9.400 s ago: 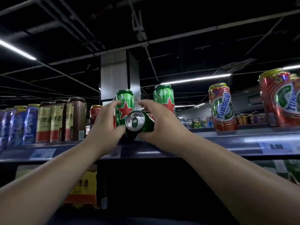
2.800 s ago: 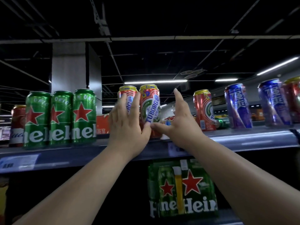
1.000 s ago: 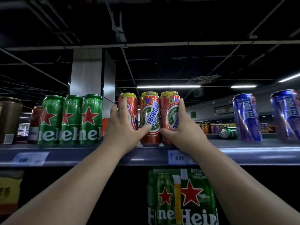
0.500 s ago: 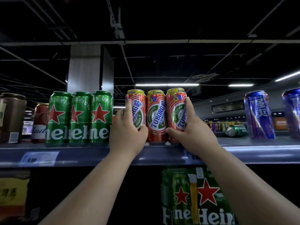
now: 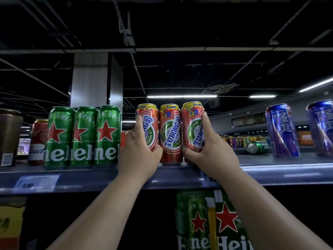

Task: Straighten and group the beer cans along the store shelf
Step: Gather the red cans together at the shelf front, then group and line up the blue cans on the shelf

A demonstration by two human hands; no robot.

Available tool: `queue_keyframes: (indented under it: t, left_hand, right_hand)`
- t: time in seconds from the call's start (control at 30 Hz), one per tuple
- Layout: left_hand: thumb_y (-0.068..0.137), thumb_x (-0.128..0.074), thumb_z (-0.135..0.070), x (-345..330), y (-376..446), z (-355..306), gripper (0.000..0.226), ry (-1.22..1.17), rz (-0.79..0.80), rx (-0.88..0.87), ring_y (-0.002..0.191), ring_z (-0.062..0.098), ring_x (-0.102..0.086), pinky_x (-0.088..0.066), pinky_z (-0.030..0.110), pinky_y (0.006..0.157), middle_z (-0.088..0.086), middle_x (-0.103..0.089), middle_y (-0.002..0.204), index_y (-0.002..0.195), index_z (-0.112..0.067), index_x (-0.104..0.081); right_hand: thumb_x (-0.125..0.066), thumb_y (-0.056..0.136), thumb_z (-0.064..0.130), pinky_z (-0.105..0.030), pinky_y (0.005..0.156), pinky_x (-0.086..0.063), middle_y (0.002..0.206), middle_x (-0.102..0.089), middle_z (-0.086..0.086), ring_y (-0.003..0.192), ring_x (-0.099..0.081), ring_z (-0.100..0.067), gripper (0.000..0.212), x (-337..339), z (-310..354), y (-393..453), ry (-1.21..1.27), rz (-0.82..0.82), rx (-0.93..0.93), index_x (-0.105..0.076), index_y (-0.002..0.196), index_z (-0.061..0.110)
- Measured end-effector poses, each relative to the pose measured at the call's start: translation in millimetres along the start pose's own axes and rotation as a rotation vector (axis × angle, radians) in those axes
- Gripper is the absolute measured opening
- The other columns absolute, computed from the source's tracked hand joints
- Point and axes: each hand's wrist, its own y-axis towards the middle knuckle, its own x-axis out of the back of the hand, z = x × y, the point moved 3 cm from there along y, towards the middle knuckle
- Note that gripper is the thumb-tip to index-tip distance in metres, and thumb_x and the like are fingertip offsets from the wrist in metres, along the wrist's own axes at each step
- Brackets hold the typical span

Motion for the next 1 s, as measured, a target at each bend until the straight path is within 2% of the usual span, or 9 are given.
queue_keyframes:
  t: [0.1,0.17,0.23,0.3,0.4,0.53,0.73,0.87,1.0]
  left_hand:
    - [0.085,-0.064,-0.044,-0.3,-0.9,-1.5,0.097,0.02,0.01,-0.011,0.099,0.013,-0.043,-0.039,0.032,0.073,0.011,-0.04,0.141,0.152,-0.038,0.007]
    - [0.084,-0.063,-0.045,-0.3,-1.6,-1.8,0.099,0.027,0.012,-0.007,0.122,0.023,-0.044,-0.043,0.037,0.086,0.012,-0.033,0.149,0.152,-0.036,0.008]
    - [0.082,-0.061,-0.051,-0.4,-2.5,-3.5,0.099,0.075,0.021,-0.009,0.144,0.031,-0.022,-0.03,0.049,0.111,0.011,-0.016,0.16,0.153,-0.035,0.007]
    - [0.081,-0.059,-0.055,0.9,-4.5,-7.5,0.099,0.124,0.034,-0.047,0.148,0.033,-0.007,-0.018,0.054,0.118,0.012,-0.005,0.162,0.154,-0.033,0.004]
    - [0.08,-0.058,-0.054,6.0,-9.6,-15.9,0.094,0.157,0.021,-0.152,0.148,0.034,-0.005,-0.013,0.055,0.118,0.015,-0.004,0.162,0.154,-0.029,-0.005]
    - [0.075,-0.06,-0.044,6.9,-23.9,-35.4,0.084,0.172,0.014,-0.378,0.146,0.037,-0.013,-0.008,0.049,0.118,0.019,-0.021,0.156,0.15,-0.02,-0.03]
    - [0.078,-0.059,-0.041,-29.9,-53.5,-112.3,0.073,0.037,0.147,-0.422,0.143,0.033,-0.021,-0.02,0.051,0.115,0.013,-0.028,0.154,0.144,-0.022,-0.035]
    - [0.08,-0.054,-0.044,-64.9,-57.8,-170.7,0.071,-0.104,0.195,-0.372,0.14,0.02,-0.024,-0.026,0.04,0.11,0.001,-0.024,0.154,0.145,-0.032,-0.028]
    - [0.085,-0.06,-0.04,-109.0,-57.7,-220.1,0.067,-0.198,0.239,-0.27,0.118,0.014,-0.043,-0.037,0.032,0.088,-0.007,-0.035,0.142,0.143,-0.037,-0.026]
  right_hand:
    - [-0.069,0.077,0.065,-0.022,0.051,-0.037,0.117,-0.061,0.004,0.082,-0.057,-0.015,0.119,-0.6,-0.8,0.4,-0.016,-0.006,0.002,0.023,0.151,0.051]
    - [-0.067,0.076,0.068,-0.023,0.05,-0.037,0.119,-0.062,0.004,0.081,-0.056,-0.015,0.119,-1.6,-1.9,0.9,-0.036,-0.017,0.0,0.024,0.15,0.051]
    - [-0.064,0.075,0.071,-0.023,0.05,-0.035,0.12,-0.062,0.004,0.081,-0.054,-0.015,0.118,-2.1,-2.6,1.8,-0.078,-0.032,-0.002,0.024,0.15,0.05]
    - [-0.061,0.075,0.074,-0.025,0.055,-0.037,0.124,-0.059,0.004,0.087,-0.053,-0.015,0.116,-1.9,-2.0,2.3,-0.109,-0.045,0.006,0.021,0.152,0.047]
    - [-0.061,0.079,0.072,-0.032,0.078,-0.042,0.138,-0.048,0.002,0.115,-0.052,-0.018,0.109,2.5,-2.3,1.8,-0.091,-0.074,0.03,0.009,0.157,0.041]
    - [-0.066,0.082,0.061,-0.038,0.106,-0.038,0.155,-0.032,0.005,0.139,-0.034,-0.016,0.097,22.1,-16.7,-15.2,0.044,-0.103,-0.01,-0.009,0.158,0.038]
    - [-0.069,0.086,0.047,-0.028,0.103,-0.028,0.155,-0.03,0.009,0.14,-0.03,-0.012,0.084,73.3,-69.8,-42.5,0.01,-0.111,-0.012,-0.02,0.154,0.038]
    - [-0.072,0.086,0.043,-0.025,0.105,-0.023,0.154,-0.033,0.007,0.141,-0.029,-0.012,0.085,124.7,-120.8,-43.2,0.013,-0.169,-0.028,-0.025,0.156,0.03]
    - [-0.073,0.085,0.044,-0.03,0.104,-0.03,0.151,-0.033,0.01,0.135,-0.032,-0.01,0.085,173.2,-176.1,-39.0,0.004,-0.15,-0.024,-0.025,0.154,0.031]
